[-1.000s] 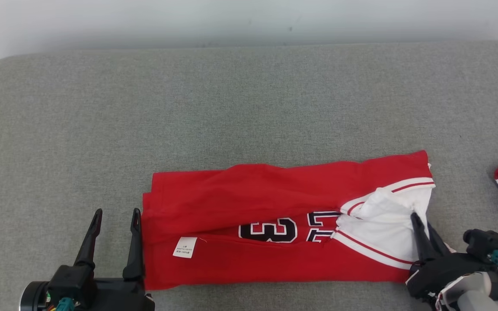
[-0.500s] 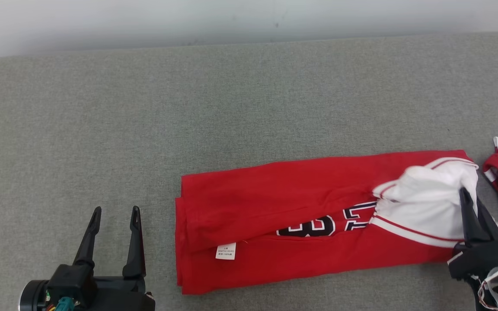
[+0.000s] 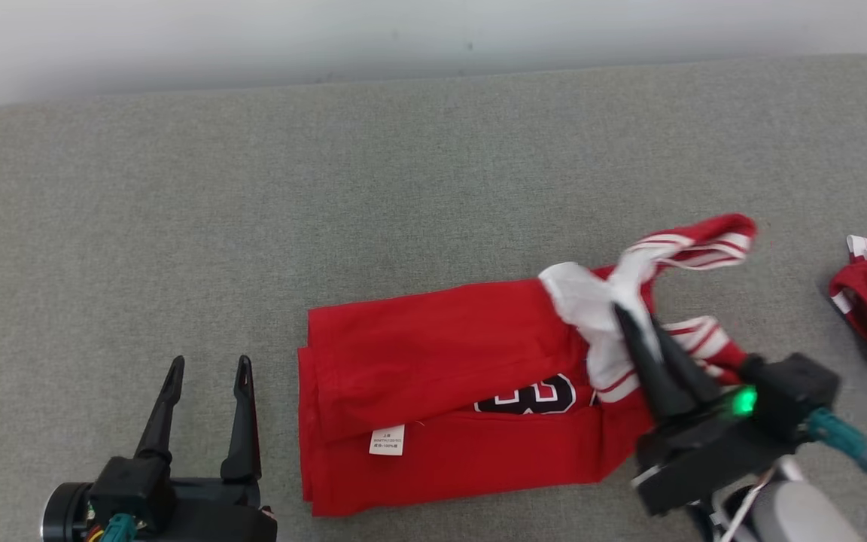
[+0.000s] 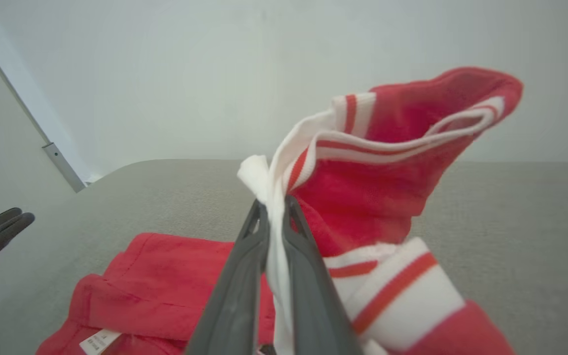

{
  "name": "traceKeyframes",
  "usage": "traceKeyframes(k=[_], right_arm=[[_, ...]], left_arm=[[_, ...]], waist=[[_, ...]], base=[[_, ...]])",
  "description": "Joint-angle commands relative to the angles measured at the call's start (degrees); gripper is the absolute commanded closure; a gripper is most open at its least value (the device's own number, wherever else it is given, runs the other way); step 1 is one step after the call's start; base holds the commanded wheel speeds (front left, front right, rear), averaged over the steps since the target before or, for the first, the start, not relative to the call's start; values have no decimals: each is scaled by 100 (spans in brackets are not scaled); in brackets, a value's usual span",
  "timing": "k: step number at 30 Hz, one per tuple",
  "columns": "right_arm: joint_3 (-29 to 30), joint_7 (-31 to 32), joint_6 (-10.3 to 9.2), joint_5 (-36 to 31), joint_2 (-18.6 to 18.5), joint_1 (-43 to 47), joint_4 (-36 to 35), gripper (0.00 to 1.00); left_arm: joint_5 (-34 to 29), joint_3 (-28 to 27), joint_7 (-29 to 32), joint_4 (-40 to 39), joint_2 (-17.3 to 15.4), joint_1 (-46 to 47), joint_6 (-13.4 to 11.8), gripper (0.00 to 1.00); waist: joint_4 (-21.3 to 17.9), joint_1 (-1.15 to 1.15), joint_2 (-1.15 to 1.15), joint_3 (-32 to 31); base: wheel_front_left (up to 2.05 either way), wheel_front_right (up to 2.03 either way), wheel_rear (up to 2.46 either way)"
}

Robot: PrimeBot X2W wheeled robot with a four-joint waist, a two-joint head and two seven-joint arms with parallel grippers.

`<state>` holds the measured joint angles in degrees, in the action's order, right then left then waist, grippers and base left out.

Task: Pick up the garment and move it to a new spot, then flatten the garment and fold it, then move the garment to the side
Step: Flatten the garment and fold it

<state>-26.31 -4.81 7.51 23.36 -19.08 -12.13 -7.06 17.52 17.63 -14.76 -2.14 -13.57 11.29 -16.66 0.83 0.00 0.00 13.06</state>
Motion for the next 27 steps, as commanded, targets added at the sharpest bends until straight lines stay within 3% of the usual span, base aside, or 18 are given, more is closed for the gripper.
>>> traceKeyframes(k=[1, 5, 12, 24, 25, 26, 27], right_arm=[[-155, 70, -5, -1, 63, -5, -101, 100], [-755, 231, -5, 108, 238, -122, -253, 100], [-1553, 166, -5, 357, 560, -410, 176, 100], [-2279, -437, -5, 844, 1113, -1169, 2095, 100], [-2303, -487, -5, 914, 1158, -1201, 2208, 92], [-2349, -530, -4, 967, 1206, -1248, 2299, 41], [-2415, -565, -5, 1032, 1254, -1294, 2361, 5]], left_arm=[[-15, 18, -43, 17, 14, 40, 34, 0], [24, 52, -42, 81, 32, 86, 82, 0], [35, 86, -43, 134, 85, 98, 144, 0], [-41, 195, -43, 271, 224, 195, 238, 0], [-49, 198, -43, 278, 236, 199, 242, 0], [-56, 197, -43, 279, 244, 204, 244, 0], [-63, 199, -43, 286, 248, 212, 253, 0]], waist=[[39, 0, 0, -5], [144, 0, 0, -19], [287, 0, 0, -24], [533, 0, 0, 101], [537, 0, 0, 109], [538, 0, 0, 124], [538, 0, 0, 131]], base=[[0, 0, 0], [0, 0, 0], [0, 0, 0], [0, 0, 0], [0, 0, 0], [0, 0, 0], [0, 0, 0]])
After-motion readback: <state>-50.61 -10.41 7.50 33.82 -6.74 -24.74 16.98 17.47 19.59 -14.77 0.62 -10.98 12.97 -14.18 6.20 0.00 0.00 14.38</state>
